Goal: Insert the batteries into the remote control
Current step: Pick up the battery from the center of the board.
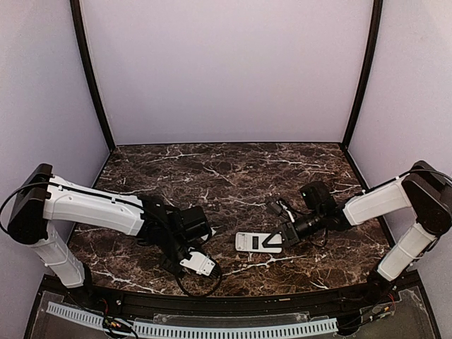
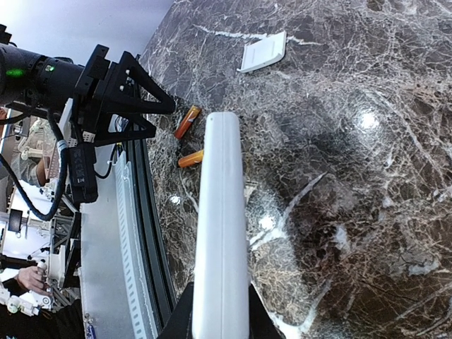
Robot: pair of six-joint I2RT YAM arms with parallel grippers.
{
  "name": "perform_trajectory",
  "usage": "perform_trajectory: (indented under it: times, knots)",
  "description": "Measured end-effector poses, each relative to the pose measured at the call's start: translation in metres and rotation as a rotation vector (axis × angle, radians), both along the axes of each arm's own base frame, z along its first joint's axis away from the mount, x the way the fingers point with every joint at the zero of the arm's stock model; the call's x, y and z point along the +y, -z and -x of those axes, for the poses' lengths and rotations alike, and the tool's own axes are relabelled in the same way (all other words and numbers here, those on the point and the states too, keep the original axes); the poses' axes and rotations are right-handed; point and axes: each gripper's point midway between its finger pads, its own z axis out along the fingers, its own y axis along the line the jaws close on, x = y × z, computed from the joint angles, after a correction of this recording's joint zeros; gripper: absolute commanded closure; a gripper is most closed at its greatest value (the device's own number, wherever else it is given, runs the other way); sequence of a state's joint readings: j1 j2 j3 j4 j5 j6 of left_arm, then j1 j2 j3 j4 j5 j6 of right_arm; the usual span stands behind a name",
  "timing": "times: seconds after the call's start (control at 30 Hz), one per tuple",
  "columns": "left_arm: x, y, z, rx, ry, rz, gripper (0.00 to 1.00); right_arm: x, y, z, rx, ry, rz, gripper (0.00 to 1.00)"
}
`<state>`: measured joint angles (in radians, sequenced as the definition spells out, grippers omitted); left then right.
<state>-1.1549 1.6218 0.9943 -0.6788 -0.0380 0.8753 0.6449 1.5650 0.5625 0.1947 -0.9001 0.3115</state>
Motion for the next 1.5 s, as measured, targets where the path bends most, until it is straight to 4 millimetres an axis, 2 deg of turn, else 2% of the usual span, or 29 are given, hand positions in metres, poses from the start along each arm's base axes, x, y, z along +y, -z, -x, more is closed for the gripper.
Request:
perform_trajectory:
  times: [0.5, 0.8, 0.97, 1.13, 1.27, 1.4, 1.5]
  knots:
    - [-0.019, 0.015, -0.008, -0.009, 0.107, -0.039, 0.48, -0.006, 0.002, 0.003, 0.014, 0.000, -0.011, 1.00]
    - [-0.023, 0.021, -0.011, -0.009, 0.119, -0.061, 0.72, -0.009, 0.003, 0.003, 0.017, 0.009, -0.010, 1.00]
    - [-0.019, 0.021, -0.014, -0.010, 0.100, -0.073, 0.78, -0.009, 0.002, 0.002, 0.013, 0.011, -0.013, 1.00]
    - [-0.015, 0.021, -0.017, -0.004, 0.071, -0.079, 0.76, -0.009, 0.001, 0.002, 0.012, 0.011, -0.014, 1.00]
    - [-0.013, 0.021, -0.023, -0.004, 0.040, -0.074, 0.61, -0.009, 0.001, 0.002, 0.011, 0.011, -0.014, 1.00]
    - [-0.011, 0.021, -0.030, -0.011, 0.026, -0.074, 0.58, -0.009, 0.001, 0.002, 0.012, 0.011, -0.013, 1.00]
    - [-0.009, 0.020, -0.033, -0.011, 0.016, -0.073, 0.59, -0.010, 0.001, 0.003, 0.013, 0.011, -0.013, 1.00]
